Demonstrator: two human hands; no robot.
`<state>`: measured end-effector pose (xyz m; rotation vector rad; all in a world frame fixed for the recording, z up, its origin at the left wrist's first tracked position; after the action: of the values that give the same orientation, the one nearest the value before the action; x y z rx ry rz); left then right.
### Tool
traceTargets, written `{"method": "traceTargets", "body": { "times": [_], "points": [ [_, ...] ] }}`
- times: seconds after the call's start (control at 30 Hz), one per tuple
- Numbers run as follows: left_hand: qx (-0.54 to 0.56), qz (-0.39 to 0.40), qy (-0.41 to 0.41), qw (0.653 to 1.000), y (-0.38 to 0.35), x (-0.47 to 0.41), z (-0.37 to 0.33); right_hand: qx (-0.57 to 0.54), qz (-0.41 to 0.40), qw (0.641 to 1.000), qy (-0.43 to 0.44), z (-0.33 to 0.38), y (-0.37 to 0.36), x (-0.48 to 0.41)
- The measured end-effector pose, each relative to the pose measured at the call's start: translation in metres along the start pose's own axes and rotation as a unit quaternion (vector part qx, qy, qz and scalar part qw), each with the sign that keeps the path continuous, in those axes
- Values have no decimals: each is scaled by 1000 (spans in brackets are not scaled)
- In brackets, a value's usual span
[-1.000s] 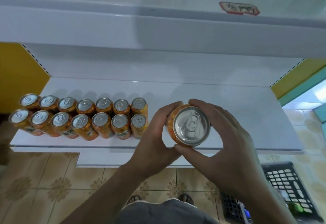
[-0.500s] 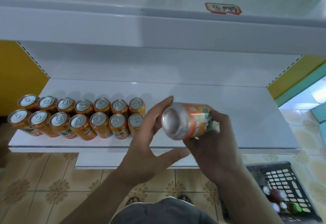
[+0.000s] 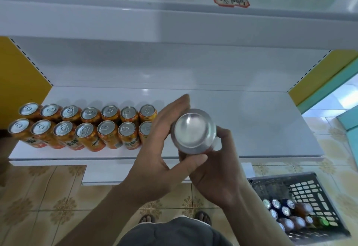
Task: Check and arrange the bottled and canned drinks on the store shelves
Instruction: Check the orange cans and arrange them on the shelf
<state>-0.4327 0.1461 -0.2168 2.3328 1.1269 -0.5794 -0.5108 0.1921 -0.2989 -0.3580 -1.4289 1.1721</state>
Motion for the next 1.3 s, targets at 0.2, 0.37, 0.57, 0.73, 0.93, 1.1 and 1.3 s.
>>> {"method": "traceTargets", "body": {
  "times": [0.2,0.37,0.57,0.73,0.93,1.1,1.3],
  "points": [
    [197,-153,131,959,16,1,16,287,-67,918,266,38,-9,28],
    [204,-160,258,930,14,10,48,441,-87,807,383,52,-30,53],
    [244,-135,196,940,11,-1,36,452,-100,815,349,57,-27,48],
    [225,-136,254,931,6,4,47,470,-106,801,355,62,-27,51],
    [315,-197,315,874,-3,6,56,508,-132,783,333,63,-29,49],
    [335,-179,404,832,-24,19,66,429,-128,814,370,70,-34,52],
    [182,-100,261,943,-12,-7,52,522,-243,695,431,73,-31,63]
  ]
}}
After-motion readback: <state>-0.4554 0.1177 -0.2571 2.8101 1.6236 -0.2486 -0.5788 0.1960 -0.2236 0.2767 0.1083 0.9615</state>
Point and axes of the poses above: each hand's wrist, its own x-axis away from the middle knuckle, its own y-axis out of the back of the hand, z = x × y, the point moved 9 cm from there along -x, towards the middle knuckle, and after that the axes turned 14 degrees about -y, right-handed, at the moved point
